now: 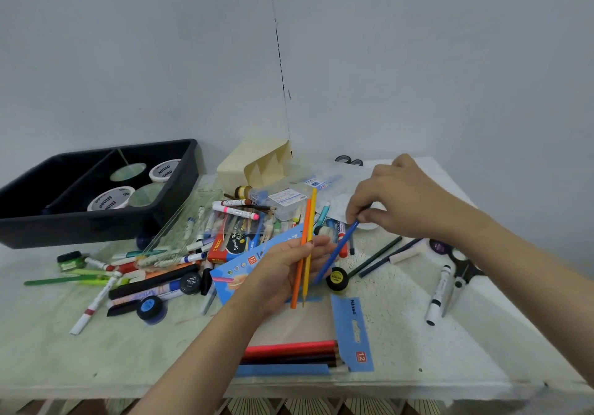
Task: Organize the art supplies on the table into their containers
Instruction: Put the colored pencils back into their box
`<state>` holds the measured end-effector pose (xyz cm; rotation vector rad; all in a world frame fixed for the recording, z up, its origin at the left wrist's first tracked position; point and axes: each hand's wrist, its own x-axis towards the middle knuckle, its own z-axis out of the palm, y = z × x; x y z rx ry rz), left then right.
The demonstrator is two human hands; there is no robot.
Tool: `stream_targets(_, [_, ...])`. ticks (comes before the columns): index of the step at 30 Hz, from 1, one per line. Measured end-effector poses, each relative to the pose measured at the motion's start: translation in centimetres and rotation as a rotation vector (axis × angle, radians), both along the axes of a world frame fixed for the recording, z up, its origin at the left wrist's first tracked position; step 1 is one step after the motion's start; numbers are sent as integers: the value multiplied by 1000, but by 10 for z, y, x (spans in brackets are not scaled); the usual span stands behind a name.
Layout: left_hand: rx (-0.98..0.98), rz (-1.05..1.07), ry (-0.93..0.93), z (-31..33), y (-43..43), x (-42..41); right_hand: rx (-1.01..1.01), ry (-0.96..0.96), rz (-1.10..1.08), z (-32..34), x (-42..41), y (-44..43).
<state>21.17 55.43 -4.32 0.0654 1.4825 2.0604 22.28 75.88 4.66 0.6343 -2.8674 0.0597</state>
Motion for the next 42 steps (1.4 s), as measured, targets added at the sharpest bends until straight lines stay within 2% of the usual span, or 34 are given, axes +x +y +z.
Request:
stream_targets(4, [22,-147,19,5,3,7,66,-9,38,-9,-5,-13])
stream_targets(6, [-6,-162,31,4,4,8,11,-42,39,-14,-9,-13])
stream_targets(9, [-20,-145,56,1,3,6,-276,-47,15,-23,-13,-13])
stream_targets(12, [-40,-157,91,-1,-1,5,-585,3,-97,-27,-18,-16])
stream_targets(16, [-91,-188,123,0,-3,9,-649,-153,-175,-22,-22,-18])
stream_targets(19, [-87,-198,125,2,-5,10,-794,-204,-203,-14,-23,-15])
stream_targets(22, [-94,-226,132,3,-8,12,-1084,-103,-213,0,-23,-9])
stream_targets(24, [-94,-218,102,3,-8,13,-1245,50,-208,9,-20,-7])
stream_targets(26, [-49,-190,38,3,-8,13,-1300,242,-189,13,-15,-9])
stream_targets(28, [37,-152,-39,2,-7,12,-1276,430,-139,9,-5,-16])
stream_targets(30, [115,-98,-93,2,-6,10,-1163,558,-43,-1,8,-26])
stream_targets(31, [150,-67,-117,2,-5,10,-1049,596,11,-7,13,-31])
stream_targets(33, [218,0,-152,3,-3,9,-686,609,149,-26,22,-38])
stream_targets(35, [268,72,-165,5,-2,8,-326,547,308,-50,28,-46])
stream_targets(36, [295,97,-182,6,-2,7,-234,528,370,-61,31,-49])
stream_targets(39, [387,133,-257,7,-4,4,-190,524,452,-84,39,-53])
stream_targets(42, [366,188,-230,4,-5,2,-254,461,431,-92,40,-52])
